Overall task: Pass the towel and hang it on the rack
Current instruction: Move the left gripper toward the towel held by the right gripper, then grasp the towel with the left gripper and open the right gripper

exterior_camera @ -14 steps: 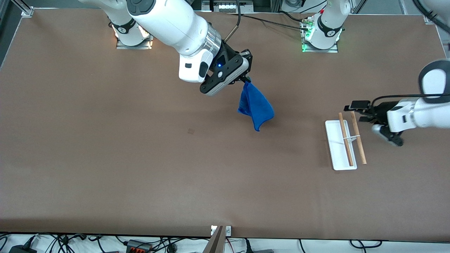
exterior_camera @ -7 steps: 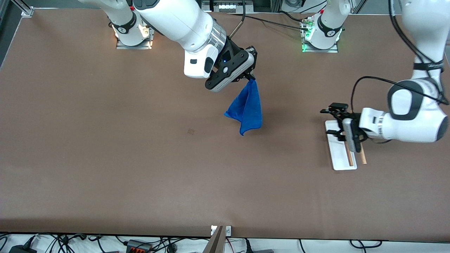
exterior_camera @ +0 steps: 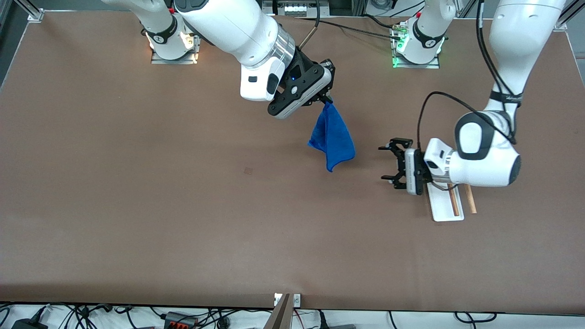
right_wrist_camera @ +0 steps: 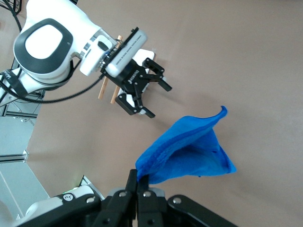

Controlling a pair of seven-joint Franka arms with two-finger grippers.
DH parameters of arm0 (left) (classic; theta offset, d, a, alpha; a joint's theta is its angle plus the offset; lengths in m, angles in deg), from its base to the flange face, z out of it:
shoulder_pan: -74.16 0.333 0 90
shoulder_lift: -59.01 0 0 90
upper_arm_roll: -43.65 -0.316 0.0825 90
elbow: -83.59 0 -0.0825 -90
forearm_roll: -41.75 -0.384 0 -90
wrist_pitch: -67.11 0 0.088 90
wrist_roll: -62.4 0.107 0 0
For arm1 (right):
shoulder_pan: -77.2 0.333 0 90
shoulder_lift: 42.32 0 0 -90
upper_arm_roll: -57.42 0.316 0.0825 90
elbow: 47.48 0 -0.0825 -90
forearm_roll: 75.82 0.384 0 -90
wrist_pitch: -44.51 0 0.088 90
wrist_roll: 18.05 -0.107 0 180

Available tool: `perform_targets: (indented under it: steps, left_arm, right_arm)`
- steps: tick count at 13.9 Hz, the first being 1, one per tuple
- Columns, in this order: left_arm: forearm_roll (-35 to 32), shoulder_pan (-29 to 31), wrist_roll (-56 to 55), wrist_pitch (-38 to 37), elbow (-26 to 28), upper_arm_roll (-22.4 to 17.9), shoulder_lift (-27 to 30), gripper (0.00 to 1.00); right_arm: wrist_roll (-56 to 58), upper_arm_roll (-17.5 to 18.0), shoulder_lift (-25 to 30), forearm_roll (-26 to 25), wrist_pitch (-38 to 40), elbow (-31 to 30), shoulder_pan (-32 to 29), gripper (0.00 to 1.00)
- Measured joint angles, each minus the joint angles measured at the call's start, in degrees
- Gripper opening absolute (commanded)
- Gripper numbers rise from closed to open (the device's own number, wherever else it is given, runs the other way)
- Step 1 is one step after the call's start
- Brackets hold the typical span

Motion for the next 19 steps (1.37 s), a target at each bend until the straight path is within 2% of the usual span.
perform_targets:
  steps: [3, 10, 12, 14, 16, 19]
  left_arm:
    - [1.9, -1.0, 0.5, 1.7, 0.0, 1.6, -0.3, 1.00]
    - [6.0, -4.7, 0.8, 4.1, 0.0, 2.2, -0.3, 0.98]
    - [6.6, -5.7, 0.8, 4.9, 0.0, 2.2, -0.4, 0.91]
    - [6.7, -6.1, 0.8, 5.1, 0.0, 2.3, -0.4, 0.77]
    - [6.7, -6.4, 0.8, 5.1, 0.0, 2.5, -0.4, 0.48]
    - [7.6, -6.6, 0.8, 5.2, 0.0, 2.9, -0.4, 0.47]
  right_arm:
    - [0.0, 0.0, -0.1, 0.0, 0.0, 0.0, 0.0, 0.00]
    - [0.0, 0.0, -0.2, 0.0, 0.0, 0.0, 0.0, 0.00]
    - [0.0, 0.0, -0.2, 0.0, 0.0, 0.0, 0.0, 0.00]
    - [0.0, 0.0, -0.2, 0.0, 0.0, 0.0, 0.0, 0.00]
    - [0.0, 0.0, -0.2, 0.0, 0.0, -0.1, 0.0, 0.00]
    - [0.0, 0.0, -0.3, -0.1, 0.0, -0.1, 0.0, 0.00]
